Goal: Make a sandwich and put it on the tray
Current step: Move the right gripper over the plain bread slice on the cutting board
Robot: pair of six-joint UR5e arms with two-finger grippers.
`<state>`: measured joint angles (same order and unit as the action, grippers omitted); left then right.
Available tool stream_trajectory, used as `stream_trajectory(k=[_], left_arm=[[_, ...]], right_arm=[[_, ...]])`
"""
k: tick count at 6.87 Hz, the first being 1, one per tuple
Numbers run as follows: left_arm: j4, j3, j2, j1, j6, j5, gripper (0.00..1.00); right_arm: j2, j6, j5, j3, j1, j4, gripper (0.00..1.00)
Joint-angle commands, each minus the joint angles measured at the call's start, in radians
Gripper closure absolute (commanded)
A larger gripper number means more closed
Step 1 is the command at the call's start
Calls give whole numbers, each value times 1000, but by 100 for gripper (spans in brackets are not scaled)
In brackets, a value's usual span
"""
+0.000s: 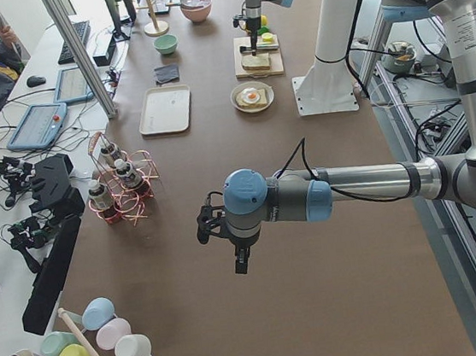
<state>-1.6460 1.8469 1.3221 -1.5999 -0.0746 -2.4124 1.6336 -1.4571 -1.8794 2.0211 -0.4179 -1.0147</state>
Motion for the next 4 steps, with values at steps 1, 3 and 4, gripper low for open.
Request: stream_trajectory(k=[1,3,4], left_arm=[[0,5,0,0,-1,-1,3],[0,2,5,0,1,1,3],[0,-1,5,0,1,-1,3]], right_arm=[[-6,-26,3,-4,17,1,36],[2,-26,3,-5,22,1,47],[3,-23,3,-7,22,1,48]])
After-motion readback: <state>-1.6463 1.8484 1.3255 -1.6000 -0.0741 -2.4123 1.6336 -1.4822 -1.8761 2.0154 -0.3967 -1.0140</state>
